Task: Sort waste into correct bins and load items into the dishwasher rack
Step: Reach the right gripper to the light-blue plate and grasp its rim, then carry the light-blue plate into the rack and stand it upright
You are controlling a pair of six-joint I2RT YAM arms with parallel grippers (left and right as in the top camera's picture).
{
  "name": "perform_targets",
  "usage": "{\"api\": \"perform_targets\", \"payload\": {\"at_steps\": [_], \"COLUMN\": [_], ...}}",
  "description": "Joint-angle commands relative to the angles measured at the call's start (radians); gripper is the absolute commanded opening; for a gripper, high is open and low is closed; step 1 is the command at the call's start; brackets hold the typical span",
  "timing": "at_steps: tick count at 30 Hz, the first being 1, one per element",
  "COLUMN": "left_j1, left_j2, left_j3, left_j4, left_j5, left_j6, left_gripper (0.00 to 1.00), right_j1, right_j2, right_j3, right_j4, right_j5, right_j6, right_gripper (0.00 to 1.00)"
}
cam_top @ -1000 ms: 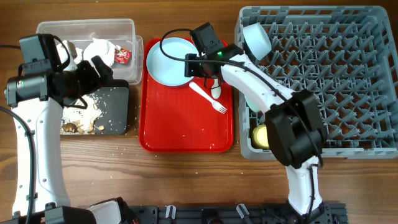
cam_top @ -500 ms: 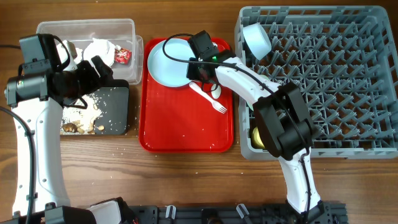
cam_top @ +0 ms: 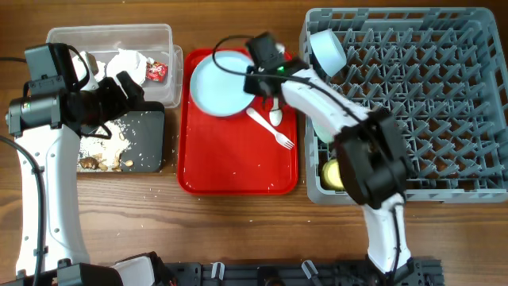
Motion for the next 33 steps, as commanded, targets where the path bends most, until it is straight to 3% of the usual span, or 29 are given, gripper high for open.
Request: {"api": "perform_targets", "payload": {"at_steps": [1, 4, 7, 10, 16, 18, 22, 26, 33], "left_j1": [0.003, 0.003, 0.003, 0.003, 0.003, 0.003, 0.003, 0.003, 0.003], "left_j2": [-0.015, -0.015, -0.015, -0.015, -0.015, -0.015, -0.015, -0.015, -0.015], "left_j3": [0.011, 0.011, 0.011, 0.011, 0.011, 0.011, 0.011, 0.011, 0.011], "left_j4": [0.0, 0.0, 0.0, 0.0, 0.0, 0.0, 0.0, 0.0, 0.0], "left_j5": [-0.002, -0.002, -0.002, -0.002, -0.002, -0.002, -0.002, -0.003, -0.002], "left_j6": [-0.001, -0.001, -0.001, -0.001, -0.001, -0.001, -0.001, -0.001, -0.001], "left_gripper": [1.0, 1.0, 1.0, 1.0, 1.0, 1.0, 1.0, 1.0, 1.0], "right_j1": [-0.021, -0.024, -0.024, -0.024, -0.066, -0.092, -0.19, -0.259, -0.277], "right_j2": [-0.207, -0.293, -0.38, -0.447, -0.508, -0.508, -0.5, -0.489, -0.421], "right_j3": [0.003, 0.003, 0.003, 0.003, 0.003, 0.003, -0.004, -0.034, -0.133], "right_j4": [-0.024, -0.051, -0.07, -0.1, -0.108, -0.137, -0.217, -0.218, -0.01], "right_j5": [0.166, 0.271, 0.42, 0.727, 1.192, 1.192, 1.178, 1.014, 1.003], "right_j6": [-0.065, -0.072, -0.169, -0.2, -0.528, -0.627, -0.668, -0.774, -0.965], "right_gripper": [0.04, 0.04, 0.04, 0.04, 0.04, 0.04, 0.04, 0.04, 0.04]}}
